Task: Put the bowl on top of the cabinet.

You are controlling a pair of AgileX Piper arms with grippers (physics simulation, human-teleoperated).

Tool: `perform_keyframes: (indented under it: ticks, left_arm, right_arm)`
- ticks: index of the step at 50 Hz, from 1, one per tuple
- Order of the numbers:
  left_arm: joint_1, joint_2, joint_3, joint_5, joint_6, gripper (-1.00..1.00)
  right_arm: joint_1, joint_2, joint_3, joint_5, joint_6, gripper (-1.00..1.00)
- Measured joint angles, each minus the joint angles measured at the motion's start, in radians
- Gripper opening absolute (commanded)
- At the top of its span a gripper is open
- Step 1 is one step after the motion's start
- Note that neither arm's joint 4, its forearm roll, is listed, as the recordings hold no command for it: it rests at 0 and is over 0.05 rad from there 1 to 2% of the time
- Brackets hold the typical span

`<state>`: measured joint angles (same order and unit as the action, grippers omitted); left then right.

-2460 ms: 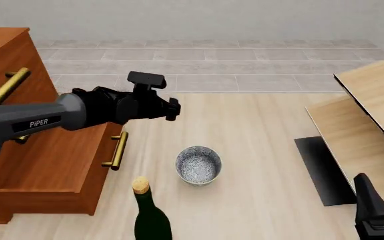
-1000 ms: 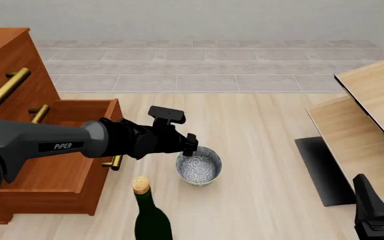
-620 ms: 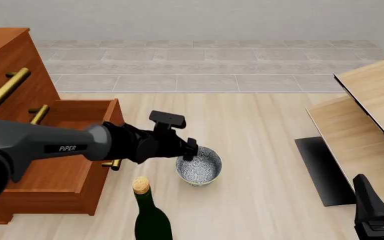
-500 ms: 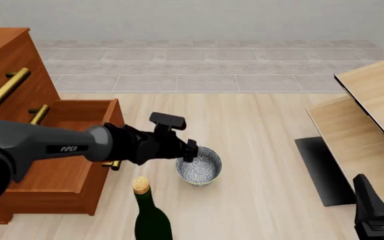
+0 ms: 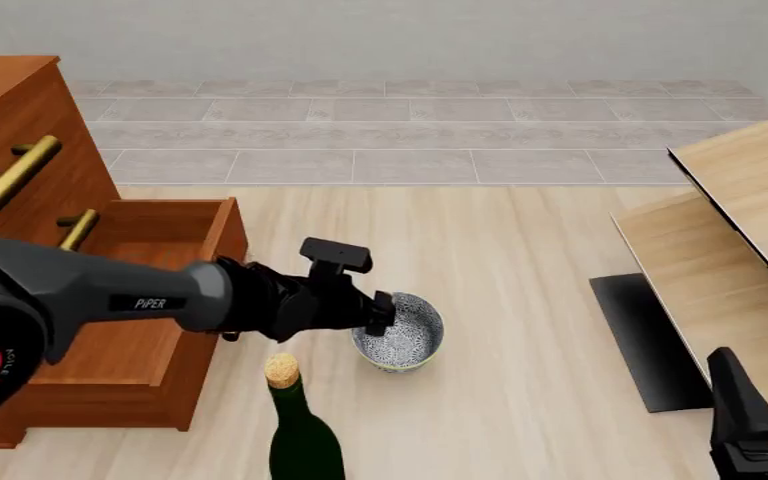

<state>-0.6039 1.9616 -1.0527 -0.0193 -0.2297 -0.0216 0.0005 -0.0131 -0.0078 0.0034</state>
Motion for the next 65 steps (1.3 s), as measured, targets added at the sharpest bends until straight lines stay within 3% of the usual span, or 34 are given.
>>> perform_keyframes:
  ticks: [24, 25, 47, 65]
  left_arm:
    - [-0.006, 0.018, 0.023, -0.034, -0.008, 1.0]
    - [-0.005, 0.015, 0.025, -0.037, -0.006, -1.0]
    - [0.015, -0.068, 0.05, -0.07, 0.005, -1.0]
    - [0.035, -0.185, 0.059, -0.072, -0.06, -1.0]
  right_arm:
    - [0.001, 0.0, -0.001, 0.001, -0.003, 1.0]
    - [0.001, 0.0, -0.002, 0.001, -0.003, 1.0]
    - [0.003, 0.0, 0.001, 0.0, -0.01, 1.0]
    - [0.004, 0.0, -0.001, 0.001, -0.01, 1.0]
